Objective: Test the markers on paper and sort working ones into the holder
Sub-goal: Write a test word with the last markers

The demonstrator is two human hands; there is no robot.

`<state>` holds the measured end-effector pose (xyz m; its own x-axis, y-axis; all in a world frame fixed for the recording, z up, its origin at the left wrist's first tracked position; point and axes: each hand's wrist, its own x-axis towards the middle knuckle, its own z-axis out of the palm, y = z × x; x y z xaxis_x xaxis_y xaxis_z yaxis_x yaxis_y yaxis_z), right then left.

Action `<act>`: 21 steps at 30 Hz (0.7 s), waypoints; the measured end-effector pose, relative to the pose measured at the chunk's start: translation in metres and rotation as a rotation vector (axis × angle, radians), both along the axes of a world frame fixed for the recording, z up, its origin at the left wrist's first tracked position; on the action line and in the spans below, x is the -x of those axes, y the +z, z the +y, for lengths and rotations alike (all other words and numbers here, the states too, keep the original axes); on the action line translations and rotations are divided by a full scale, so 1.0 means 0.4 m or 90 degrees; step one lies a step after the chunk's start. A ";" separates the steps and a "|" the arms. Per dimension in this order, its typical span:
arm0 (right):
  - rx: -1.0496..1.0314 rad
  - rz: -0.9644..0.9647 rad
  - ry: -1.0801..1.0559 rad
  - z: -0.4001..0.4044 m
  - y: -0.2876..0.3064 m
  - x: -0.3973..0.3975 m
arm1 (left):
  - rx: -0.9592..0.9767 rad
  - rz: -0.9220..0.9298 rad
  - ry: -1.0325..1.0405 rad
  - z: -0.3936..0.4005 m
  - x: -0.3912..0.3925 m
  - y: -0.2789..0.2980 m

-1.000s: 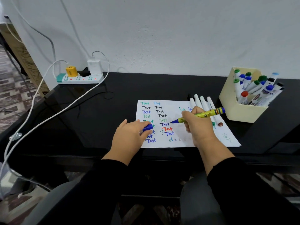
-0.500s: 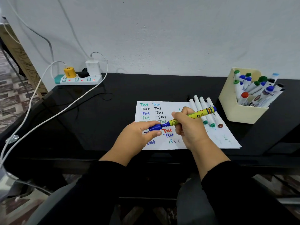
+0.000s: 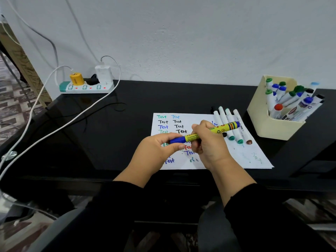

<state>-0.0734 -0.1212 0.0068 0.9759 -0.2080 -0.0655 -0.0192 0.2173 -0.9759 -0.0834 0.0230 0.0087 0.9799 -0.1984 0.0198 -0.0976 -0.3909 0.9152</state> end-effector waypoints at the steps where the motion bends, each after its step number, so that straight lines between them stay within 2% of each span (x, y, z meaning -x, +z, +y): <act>1: -0.013 0.009 -0.013 0.003 -0.003 -0.004 | -0.001 -0.003 0.002 -0.003 0.000 -0.002; 8: -0.029 0.048 -0.014 0.013 -0.021 -0.018 | -0.093 -0.007 0.022 -0.015 -0.004 -0.004; 18: 0.001 0.059 -0.002 0.015 -0.006 -0.015 | -0.090 0.009 0.021 -0.014 -0.017 0.013; 21: 0.065 0.050 -0.015 0.003 0.007 -0.007 | -0.203 0.032 0.004 0.007 -0.040 0.007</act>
<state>-0.0706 -0.1199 0.0097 0.9637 -0.2396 -0.1182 -0.0919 0.1179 -0.9888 -0.0674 0.0258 0.0117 0.9794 -0.1808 -0.0903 -0.0526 -0.6594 0.7500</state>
